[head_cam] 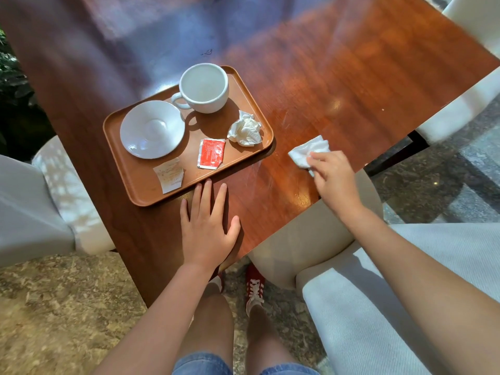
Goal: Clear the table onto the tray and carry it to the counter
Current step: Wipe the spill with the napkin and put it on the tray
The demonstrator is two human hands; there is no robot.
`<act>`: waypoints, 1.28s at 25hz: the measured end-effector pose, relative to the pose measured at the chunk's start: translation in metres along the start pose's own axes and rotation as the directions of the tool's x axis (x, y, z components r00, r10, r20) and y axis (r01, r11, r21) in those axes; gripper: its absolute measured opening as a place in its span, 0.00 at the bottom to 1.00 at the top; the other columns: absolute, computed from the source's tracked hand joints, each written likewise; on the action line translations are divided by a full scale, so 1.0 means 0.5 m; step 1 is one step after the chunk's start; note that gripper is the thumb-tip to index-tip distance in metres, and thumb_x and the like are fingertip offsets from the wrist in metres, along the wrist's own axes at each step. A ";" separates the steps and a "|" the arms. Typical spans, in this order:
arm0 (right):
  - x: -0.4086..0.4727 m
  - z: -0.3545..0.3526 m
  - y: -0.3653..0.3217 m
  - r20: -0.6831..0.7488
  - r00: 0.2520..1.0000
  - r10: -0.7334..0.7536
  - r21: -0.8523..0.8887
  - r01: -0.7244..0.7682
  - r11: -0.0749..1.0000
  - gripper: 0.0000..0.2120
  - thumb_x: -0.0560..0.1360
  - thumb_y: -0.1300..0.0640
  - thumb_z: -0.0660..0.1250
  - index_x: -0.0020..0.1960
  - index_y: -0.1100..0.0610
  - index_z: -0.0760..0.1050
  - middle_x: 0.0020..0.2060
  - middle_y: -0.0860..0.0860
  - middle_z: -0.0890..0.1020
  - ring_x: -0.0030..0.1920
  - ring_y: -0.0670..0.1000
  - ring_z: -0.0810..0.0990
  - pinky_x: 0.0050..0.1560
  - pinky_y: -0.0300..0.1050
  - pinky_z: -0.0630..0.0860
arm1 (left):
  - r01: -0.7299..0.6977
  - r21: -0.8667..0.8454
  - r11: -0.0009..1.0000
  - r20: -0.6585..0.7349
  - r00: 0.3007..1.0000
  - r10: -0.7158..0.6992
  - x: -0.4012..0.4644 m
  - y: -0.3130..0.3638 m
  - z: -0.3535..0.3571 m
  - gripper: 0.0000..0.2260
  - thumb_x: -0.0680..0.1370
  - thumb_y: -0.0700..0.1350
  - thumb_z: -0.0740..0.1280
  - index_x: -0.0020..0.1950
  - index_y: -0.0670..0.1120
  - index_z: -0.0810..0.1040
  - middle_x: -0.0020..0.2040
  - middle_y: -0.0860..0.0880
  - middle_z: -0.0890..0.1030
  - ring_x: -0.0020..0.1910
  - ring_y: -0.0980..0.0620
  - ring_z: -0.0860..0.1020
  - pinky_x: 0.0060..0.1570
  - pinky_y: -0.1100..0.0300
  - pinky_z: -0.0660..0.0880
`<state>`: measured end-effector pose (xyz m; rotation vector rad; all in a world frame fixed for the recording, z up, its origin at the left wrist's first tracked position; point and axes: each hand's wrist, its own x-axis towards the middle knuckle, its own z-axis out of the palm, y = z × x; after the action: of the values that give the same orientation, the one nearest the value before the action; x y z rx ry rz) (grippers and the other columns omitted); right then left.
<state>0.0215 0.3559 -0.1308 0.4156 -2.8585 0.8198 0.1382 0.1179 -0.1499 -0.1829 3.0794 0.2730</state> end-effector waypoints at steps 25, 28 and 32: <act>-0.094 -0.015 -0.073 0.346 0.856 -0.384 0.211 0.328 0.921 0.09 0.66 0.70 0.74 0.46 0.65 0.82 0.44 0.60 0.84 0.43 0.62 0.80 0.45 0.50 0.78 | 0.003 -0.036 0.999 -0.002 1.000 -0.003 -0.002 0.004 -0.008 0.29 0.74 0.57 0.56 0.74 0.50 0.60 0.75 0.43 0.62 0.74 0.44 0.56 0.70 0.42 0.52; -0.104 -0.001 -0.098 0.324 0.867 -0.378 0.198 0.329 0.923 0.09 0.66 0.70 0.74 0.46 0.65 0.81 0.44 0.59 0.84 0.45 0.61 0.80 0.46 0.50 0.79 | -0.002 -0.034 0.999 -0.005 1.000 0.002 -0.001 0.004 -0.009 0.29 0.74 0.57 0.56 0.74 0.50 0.60 0.75 0.43 0.62 0.74 0.44 0.57 0.70 0.42 0.52; -0.121 0.009 -0.134 0.379 0.840 -0.388 0.201 0.334 0.921 0.03 0.70 0.68 0.70 0.44 0.65 0.79 0.40 0.58 0.83 0.42 0.60 0.79 0.43 0.51 0.79 | -0.009 -0.019 1.000 0.013 1.000 0.009 -0.002 0.002 -0.014 0.29 0.75 0.58 0.55 0.74 0.50 0.59 0.75 0.43 0.61 0.74 0.43 0.56 0.70 0.41 0.52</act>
<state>0.0991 0.3126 -0.1137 1.2443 -2.9376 0.9310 0.1388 0.1175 -0.1426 -0.1677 3.0661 0.3024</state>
